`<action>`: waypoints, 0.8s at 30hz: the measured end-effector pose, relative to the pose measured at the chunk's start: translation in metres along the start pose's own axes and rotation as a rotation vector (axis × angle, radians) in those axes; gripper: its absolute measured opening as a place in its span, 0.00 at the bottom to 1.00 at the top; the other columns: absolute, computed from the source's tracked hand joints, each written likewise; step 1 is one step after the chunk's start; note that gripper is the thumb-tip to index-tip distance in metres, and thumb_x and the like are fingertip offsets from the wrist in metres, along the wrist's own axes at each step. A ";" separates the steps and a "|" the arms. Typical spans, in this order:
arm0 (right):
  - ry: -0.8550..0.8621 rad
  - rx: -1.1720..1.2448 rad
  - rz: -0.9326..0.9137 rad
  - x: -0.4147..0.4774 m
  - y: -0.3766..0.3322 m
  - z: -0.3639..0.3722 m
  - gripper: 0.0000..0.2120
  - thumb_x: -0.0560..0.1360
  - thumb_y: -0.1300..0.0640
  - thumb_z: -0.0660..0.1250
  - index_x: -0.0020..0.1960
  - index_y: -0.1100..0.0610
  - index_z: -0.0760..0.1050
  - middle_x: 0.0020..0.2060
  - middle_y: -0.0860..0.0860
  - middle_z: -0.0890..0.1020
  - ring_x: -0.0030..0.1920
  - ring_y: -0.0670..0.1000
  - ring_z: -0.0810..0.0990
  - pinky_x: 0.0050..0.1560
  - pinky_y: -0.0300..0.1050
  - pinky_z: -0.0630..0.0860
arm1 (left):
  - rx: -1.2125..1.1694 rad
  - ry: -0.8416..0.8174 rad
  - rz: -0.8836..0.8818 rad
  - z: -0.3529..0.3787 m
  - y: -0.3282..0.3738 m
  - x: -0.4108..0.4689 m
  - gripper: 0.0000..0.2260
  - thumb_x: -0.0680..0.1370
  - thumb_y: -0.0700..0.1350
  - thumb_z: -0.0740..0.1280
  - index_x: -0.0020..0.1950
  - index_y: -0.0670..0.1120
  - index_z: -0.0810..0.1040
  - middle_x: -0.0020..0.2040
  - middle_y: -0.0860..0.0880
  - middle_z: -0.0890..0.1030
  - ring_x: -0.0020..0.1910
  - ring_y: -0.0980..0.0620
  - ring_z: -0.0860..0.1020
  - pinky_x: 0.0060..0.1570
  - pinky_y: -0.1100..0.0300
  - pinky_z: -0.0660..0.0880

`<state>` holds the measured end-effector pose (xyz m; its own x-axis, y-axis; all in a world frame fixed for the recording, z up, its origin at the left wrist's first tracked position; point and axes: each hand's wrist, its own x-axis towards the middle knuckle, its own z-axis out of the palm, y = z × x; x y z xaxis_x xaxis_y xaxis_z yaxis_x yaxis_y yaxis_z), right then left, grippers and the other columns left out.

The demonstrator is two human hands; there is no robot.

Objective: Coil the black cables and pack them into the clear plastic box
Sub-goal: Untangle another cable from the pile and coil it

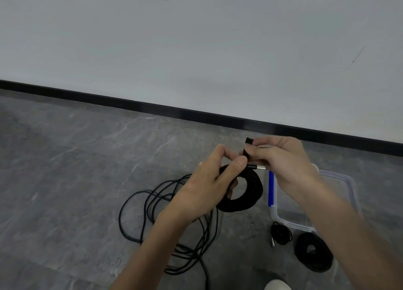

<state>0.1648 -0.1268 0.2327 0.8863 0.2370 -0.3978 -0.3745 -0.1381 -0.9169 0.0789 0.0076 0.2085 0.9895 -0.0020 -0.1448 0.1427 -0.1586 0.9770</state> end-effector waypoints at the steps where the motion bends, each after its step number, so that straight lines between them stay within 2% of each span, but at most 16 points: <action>1: 0.011 -0.033 -0.051 -0.001 0.000 0.001 0.06 0.70 0.66 0.73 0.46 0.63 0.79 0.34 0.56 0.85 0.37 0.53 0.84 0.43 0.42 0.82 | 0.017 0.004 -0.022 -0.001 -0.001 0.001 0.15 0.76 0.60 0.59 0.51 0.50 0.70 0.26 0.53 0.73 0.26 0.56 0.71 0.32 0.59 0.71; 5: -0.026 -0.159 -0.216 -0.009 0.000 0.008 0.03 0.71 0.67 0.73 0.44 0.62 0.80 0.34 0.52 0.86 0.38 0.51 0.85 0.46 0.42 0.81 | 0.109 0.003 -0.111 -0.002 -0.004 0.001 0.14 0.77 0.62 0.58 0.50 0.52 0.69 0.28 0.52 0.74 0.27 0.57 0.72 0.35 0.56 0.73; 9: -0.077 -0.290 -0.288 -0.014 0.004 0.011 0.04 0.71 0.64 0.73 0.43 0.57 0.82 0.36 0.49 0.86 0.40 0.46 0.85 0.49 0.43 0.79 | 0.227 0.005 -0.168 -0.003 -0.005 0.000 0.16 0.78 0.61 0.55 0.51 0.49 0.69 0.34 0.51 0.76 0.29 0.60 0.74 0.35 0.61 0.72; 15: -0.125 -0.283 -0.373 -0.018 0.005 0.013 0.07 0.71 0.64 0.73 0.41 0.53 0.82 0.36 0.47 0.86 0.40 0.44 0.85 0.48 0.41 0.81 | 0.122 0.110 -0.210 -0.007 -0.007 0.001 0.15 0.81 0.60 0.52 0.48 0.49 0.68 0.36 0.51 0.76 0.33 0.57 0.75 0.38 0.56 0.73; 19: -0.182 -0.315 -0.395 -0.017 0.003 0.013 0.05 0.70 0.65 0.73 0.43 0.57 0.83 0.37 0.48 0.86 0.41 0.44 0.85 0.51 0.40 0.80 | 0.066 0.146 -0.219 -0.008 -0.005 0.001 0.15 0.82 0.58 0.51 0.46 0.50 0.69 0.36 0.51 0.77 0.34 0.57 0.75 0.40 0.57 0.73; 24: -0.275 -0.355 -0.428 -0.017 0.002 0.011 0.07 0.69 0.66 0.74 0.43 0.55 0.84 0.39 0.47 0.86 0.43 0.44 0.85 0.53 0.42 0.80 | 0.004 0.175 -0.261 -0.012 -0.002 0.001 0.15 0.83 0.58 0.52 0.51 0.49 0.71 0.36 0.51 0.76 0.31 0.58 0.73 0.36 0.61 0.70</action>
<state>0.1456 -0.1206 0.2375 0.8175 0.5748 -0.0350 0.1534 -0.2760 -0.9488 0.0803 0.0197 0.2078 0.9088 0.2092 -0.3611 0.3926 -0.1349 0.9098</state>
